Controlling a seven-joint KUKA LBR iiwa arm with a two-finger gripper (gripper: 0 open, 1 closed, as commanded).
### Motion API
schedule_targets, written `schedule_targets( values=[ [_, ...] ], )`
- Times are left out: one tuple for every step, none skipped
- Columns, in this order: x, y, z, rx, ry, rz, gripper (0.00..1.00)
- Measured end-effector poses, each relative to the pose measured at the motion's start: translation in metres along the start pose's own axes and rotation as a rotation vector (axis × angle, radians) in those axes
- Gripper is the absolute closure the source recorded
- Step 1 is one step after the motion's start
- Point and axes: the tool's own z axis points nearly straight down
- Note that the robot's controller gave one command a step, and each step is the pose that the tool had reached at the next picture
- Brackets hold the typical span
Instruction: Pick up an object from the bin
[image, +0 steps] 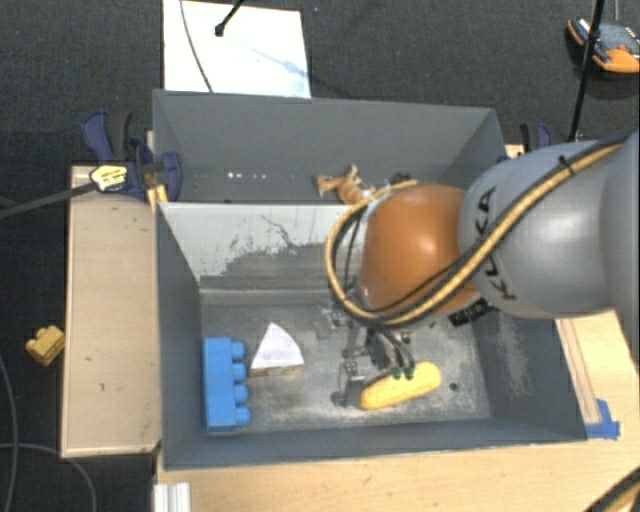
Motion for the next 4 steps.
schedule_targets(
  values=[
    [0.017, -0.018, -0.010, 0.000, 0.005, -0.039, 0.00],
    [0.002, -0.069, 0.012, 0.000, -0.005, -0.045, 0.00],
    [0.008, -0.112, 0.026, 0.003, 0.003, -0.047, 0.00],
    [0.009, -0.112, 0.027, 0.003, -0.001, -0.048, 0.00]
  ],
)
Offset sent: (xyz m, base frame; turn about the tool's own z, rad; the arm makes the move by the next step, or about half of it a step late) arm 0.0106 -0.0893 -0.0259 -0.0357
